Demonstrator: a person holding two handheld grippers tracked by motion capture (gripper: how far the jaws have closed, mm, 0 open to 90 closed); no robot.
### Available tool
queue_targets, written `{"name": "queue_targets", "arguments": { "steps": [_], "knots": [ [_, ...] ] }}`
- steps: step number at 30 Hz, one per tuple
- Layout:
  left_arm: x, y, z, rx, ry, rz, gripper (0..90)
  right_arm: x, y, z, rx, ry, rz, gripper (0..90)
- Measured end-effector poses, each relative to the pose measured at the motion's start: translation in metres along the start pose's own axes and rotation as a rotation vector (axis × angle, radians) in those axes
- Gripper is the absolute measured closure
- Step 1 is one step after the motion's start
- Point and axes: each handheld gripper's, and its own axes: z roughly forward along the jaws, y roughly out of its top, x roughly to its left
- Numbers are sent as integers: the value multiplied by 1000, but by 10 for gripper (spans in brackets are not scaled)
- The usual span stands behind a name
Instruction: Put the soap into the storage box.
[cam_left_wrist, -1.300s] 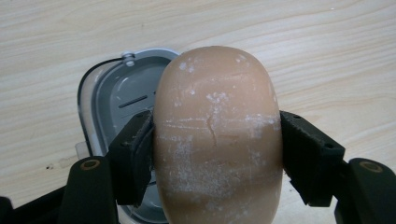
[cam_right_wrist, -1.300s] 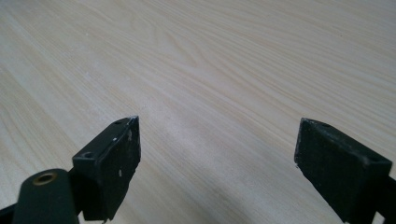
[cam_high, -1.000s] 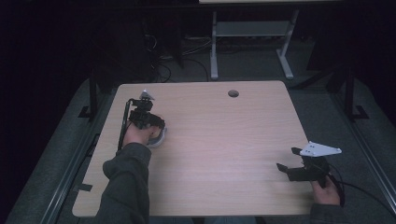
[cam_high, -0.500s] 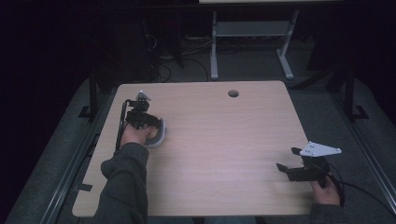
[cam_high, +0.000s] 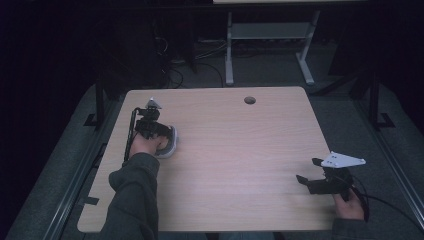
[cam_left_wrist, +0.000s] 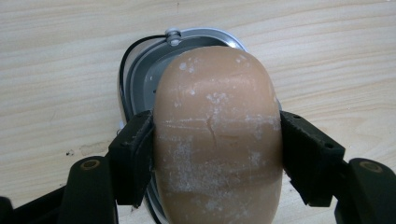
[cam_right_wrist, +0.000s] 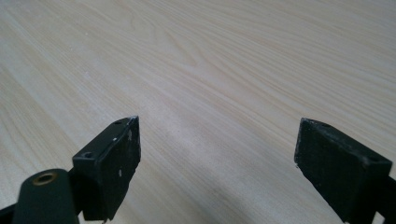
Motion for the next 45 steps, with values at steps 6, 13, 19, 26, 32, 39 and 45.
{"name": "queue_targets", "arguments": {
  "steps": [6, 13, 19, 26, 32, 39, 45],
  "knots": [
    [1, -1, 4, 12, 3, -2, 319, 0, 0, 0, 0, -1, 3, 140],
    [1, -1, 4, 21, 6, 0, 318, 0, 0, 0, 0, -1, 3, 140],
    [2, -1, 5, 26, 7, 1, 318, 0, 0, 0, -1, -2, 3, 140],
    [3, -1, 5, 27, 12, -3, 318, 0, 0, 0, 0, -2, 3, 140],
    [2, -1, 6, 36, 12, 5, 317, 0, 0, 0, 0, -2, 3, 140],
    [1, -1, 7, 37, 37, 10, 317, -1, 0, 0, 0, -1, -1, 140],
    [1, -1, 7, 38, 34, 12, 317, 0, 0, 0, 0, -1, 2, 140]
  ]
}}
